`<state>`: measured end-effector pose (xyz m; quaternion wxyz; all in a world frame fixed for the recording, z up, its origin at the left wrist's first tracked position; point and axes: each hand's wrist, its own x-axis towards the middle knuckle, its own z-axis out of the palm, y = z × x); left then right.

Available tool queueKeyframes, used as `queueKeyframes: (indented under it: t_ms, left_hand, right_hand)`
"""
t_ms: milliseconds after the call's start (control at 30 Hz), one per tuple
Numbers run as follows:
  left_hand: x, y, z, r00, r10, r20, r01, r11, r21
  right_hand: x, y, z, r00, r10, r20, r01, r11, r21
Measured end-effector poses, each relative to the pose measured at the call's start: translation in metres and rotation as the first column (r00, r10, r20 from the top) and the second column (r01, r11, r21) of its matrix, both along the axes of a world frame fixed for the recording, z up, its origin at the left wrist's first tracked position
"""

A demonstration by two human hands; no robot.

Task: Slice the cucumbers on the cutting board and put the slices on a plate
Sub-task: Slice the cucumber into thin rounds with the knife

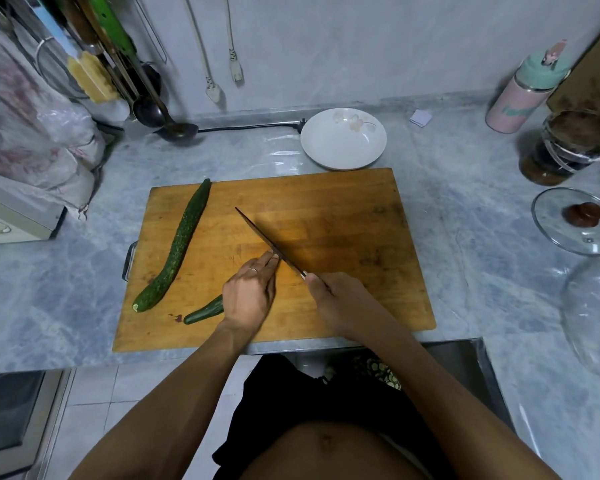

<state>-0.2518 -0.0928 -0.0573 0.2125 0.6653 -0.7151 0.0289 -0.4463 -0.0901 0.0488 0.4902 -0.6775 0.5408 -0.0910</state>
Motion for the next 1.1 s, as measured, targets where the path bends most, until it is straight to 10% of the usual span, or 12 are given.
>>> queueKeyframes:
  t_ms: [1100]
  left_hand:
    - [0.001, -0.001, -0.005, 0.988, 0.024, -0.154, -0.018, 0.999, 0.042]
  right_hand:
    - [0.0, 0.007, -0.001, 1.0, -0.001, 0.021, 0.001, 0.999, -0.039]
